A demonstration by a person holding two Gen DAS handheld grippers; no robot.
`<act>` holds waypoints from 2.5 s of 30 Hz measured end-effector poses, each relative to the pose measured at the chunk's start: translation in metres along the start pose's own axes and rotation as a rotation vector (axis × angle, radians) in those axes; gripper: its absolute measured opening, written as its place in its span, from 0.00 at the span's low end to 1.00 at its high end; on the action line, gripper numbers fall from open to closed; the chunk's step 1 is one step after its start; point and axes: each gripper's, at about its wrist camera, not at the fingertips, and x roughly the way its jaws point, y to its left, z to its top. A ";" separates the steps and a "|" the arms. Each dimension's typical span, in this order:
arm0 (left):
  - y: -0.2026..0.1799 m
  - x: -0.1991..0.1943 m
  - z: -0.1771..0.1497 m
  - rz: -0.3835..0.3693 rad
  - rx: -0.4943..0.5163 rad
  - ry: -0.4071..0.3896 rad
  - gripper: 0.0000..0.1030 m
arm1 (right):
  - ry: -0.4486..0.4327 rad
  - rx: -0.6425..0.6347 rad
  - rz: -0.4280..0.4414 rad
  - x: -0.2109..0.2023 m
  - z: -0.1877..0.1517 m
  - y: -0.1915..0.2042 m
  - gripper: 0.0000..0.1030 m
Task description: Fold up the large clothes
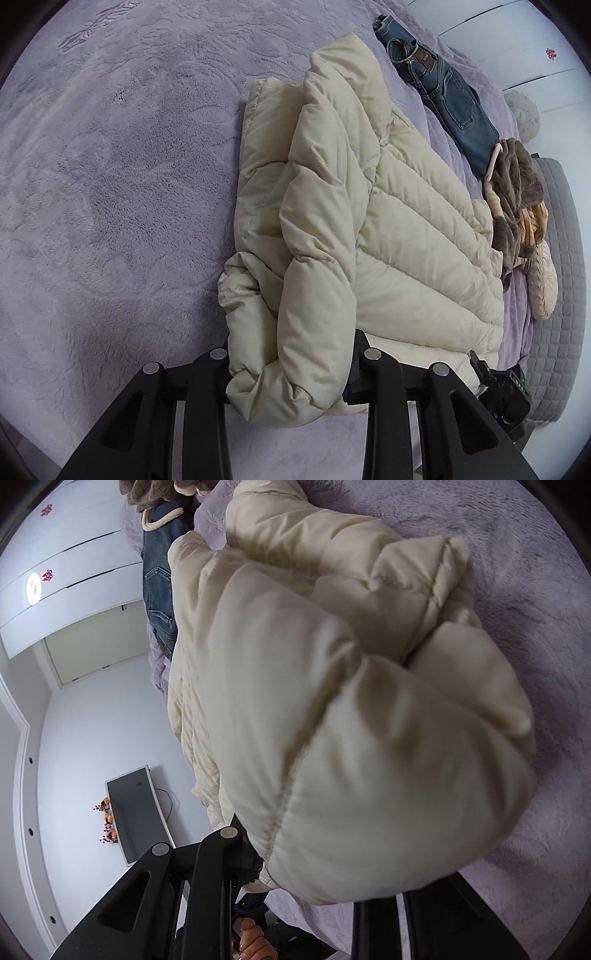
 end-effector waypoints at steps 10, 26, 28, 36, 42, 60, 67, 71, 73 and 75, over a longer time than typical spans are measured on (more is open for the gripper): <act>-0.001 -0.037 0.002 0.114 0.043 -0.043 0.59 | 0.027 -0.161 -0.216 -0.009 -0.001 0.048 0.55; -0.015 -0.053 0.007 0.204 0.137 -0.106 1.00 | 0.087 -0.438 -0.433 -0.036 -0.062 0.076 0.62; -0.015 -0.054 0.010 0.205 0.142 -0.107 1.00 | 0.096 -0.484 -0.443 -0.032 -0.068 0.084 0.71; -0.016 -0.050 0.014 0.248 0.168 -0.099 1.00 | 0.105 -0.655 -0.499 -0.001 -0.095 0.119 1.00; -0.013 -0.049 0.018 0.292 0.176 -0.109 1.00 | 0.144 -0.721 -0.554 0.018 -0.109 0.130 1.00; 0.018 -0.030 0.060 0.034 0.133 -0.020 1.00 | 0.059 -0.809 -0.641 0.036 -0.112 0.156 0.94; 0.027 0.009 0.082 -0.177 0.101 0.123 1.00 | 0.045 -0.862 -0.669 0.070 -0.097 0.168 0.20; 0.026 0.027 0.090 -0.241 0.115 0.167 1.00 | 0.050 -0.922 -0.666 0.092 -0.088 0.174 0.19; 0.027 0.034 0.093 -0.251 0.116 0.179 1.00 | 0.063 -0.955 -0.691 0.105 -0.084 0.173 0.19; 0.026 0.040 0.096 -0.264 0.114 0.188 1.00 | 0.088 -0.954 -0.709 0.117 -0.078 0.165 0.19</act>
